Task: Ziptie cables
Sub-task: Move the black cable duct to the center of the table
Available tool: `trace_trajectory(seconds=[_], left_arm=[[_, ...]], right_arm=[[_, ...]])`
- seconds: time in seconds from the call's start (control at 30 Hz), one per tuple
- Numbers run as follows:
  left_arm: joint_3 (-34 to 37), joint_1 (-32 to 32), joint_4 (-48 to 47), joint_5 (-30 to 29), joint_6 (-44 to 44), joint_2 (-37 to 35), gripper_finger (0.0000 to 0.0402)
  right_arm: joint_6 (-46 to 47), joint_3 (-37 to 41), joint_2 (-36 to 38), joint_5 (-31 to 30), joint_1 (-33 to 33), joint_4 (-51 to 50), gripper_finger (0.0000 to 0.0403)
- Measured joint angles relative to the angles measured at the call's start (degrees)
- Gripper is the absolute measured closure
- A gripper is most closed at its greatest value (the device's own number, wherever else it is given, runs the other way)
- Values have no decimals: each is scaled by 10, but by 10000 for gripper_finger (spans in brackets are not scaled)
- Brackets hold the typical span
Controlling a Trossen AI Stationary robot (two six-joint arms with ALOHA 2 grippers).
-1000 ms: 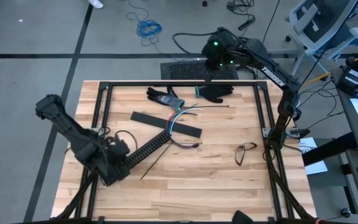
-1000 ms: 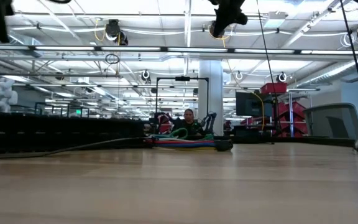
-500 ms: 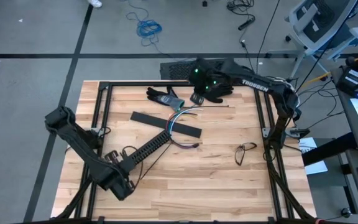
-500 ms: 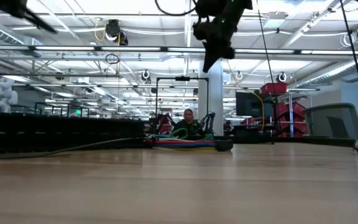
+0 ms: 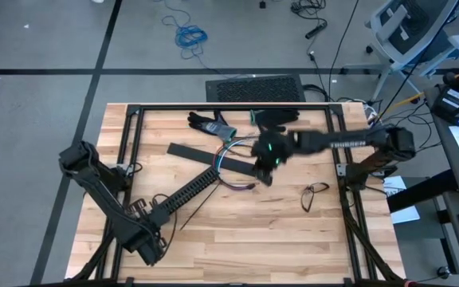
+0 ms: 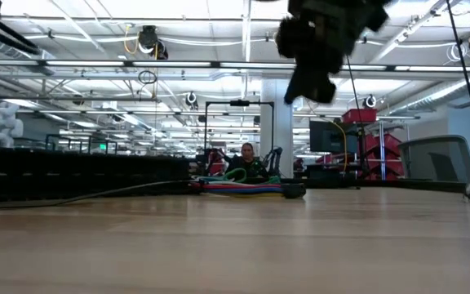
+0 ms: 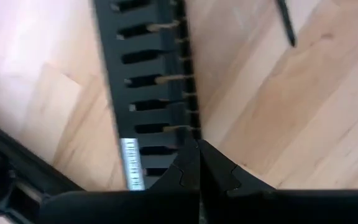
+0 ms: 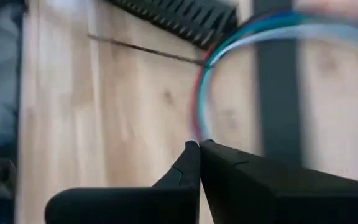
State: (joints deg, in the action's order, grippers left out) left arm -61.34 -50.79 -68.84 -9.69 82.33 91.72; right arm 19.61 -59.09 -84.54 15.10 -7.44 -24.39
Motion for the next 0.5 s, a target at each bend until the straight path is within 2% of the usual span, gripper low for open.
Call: trace_trajectory(seconds=[0.07,0.1,0.17,0.23,0.3,0.33,0.5], left_arm=[[0,-5,-13,-8,13,-9,401],[0,-7,-16,-10,12,-13,401],[0,-7,-24,-13,11,-19,401],[0,-7,-27,-13,10,-21,401],[0,-7,-25,-13,9,-23,401],[0,-7,-25,-13,9,-23,401],[0,-7,-24,2,9,-23,401]], right_arm=[[138,90,-2,-20,46,188,399],[209,134,-11,-47,71,312,397],[305,194,-49,-138,115,570,387],[348,212,-105,-247,139,732,370],[390,201,-157,-313,147,789,345],[409,186,-183,-325,149,796,330],[446,67,-297,-301,157,769,252]])
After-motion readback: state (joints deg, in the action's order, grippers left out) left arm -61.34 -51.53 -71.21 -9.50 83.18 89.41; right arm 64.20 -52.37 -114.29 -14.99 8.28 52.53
